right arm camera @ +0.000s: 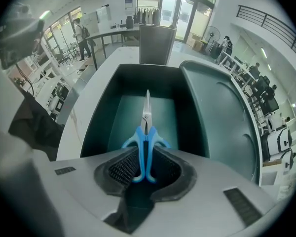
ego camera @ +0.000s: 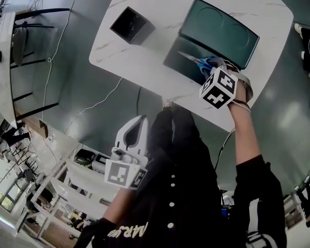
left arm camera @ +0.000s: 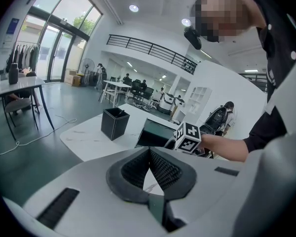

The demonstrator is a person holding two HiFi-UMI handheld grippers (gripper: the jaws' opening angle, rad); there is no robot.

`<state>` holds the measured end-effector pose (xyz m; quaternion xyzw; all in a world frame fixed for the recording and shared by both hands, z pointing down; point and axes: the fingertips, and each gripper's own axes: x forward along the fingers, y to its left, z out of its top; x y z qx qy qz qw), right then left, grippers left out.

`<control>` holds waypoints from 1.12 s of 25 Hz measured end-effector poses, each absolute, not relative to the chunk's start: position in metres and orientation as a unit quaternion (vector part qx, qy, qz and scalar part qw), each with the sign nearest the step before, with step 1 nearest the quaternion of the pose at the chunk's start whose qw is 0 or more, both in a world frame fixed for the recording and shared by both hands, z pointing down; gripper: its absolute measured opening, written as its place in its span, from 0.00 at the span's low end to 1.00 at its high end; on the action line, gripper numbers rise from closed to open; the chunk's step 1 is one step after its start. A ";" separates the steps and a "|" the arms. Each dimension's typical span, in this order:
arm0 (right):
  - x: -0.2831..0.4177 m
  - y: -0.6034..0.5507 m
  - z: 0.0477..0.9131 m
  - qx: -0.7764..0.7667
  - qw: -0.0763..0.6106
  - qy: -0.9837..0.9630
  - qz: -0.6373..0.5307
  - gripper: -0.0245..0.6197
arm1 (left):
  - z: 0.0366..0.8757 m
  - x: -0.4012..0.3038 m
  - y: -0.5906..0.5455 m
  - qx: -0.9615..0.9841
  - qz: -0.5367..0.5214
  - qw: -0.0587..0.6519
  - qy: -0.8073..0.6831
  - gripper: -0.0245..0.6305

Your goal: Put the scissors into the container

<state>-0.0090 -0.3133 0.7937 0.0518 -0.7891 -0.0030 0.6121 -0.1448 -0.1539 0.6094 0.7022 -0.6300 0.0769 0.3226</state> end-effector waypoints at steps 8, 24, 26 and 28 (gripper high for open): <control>-0.009 -0.312 0.792 0.067 0.597 -0.800 0.006 0.25 | 0.600 -0.149 -0.155 0.706 0.075 0.308 -0.633 0.08; 0.001 -0.319 0.671 0.202 0.486 -0.850 0.015 0.06 | 0.523 -0.130 -0.188 0.762 0.049 0.231 -0.603 0.08; 0.003 -0.316 0.645 0.224 0.461 -0.859 0.020 0.06 | 0.509 -0.120 -0.193 0.776 0.043 0.214 -0.591 0.08; 0.008 -0.313 0.619 0.243 0.436 -0.866 0.022 0.06 | 0.494 -0.111 -0.198 0.790 0.037 0.198 -0.579 0.08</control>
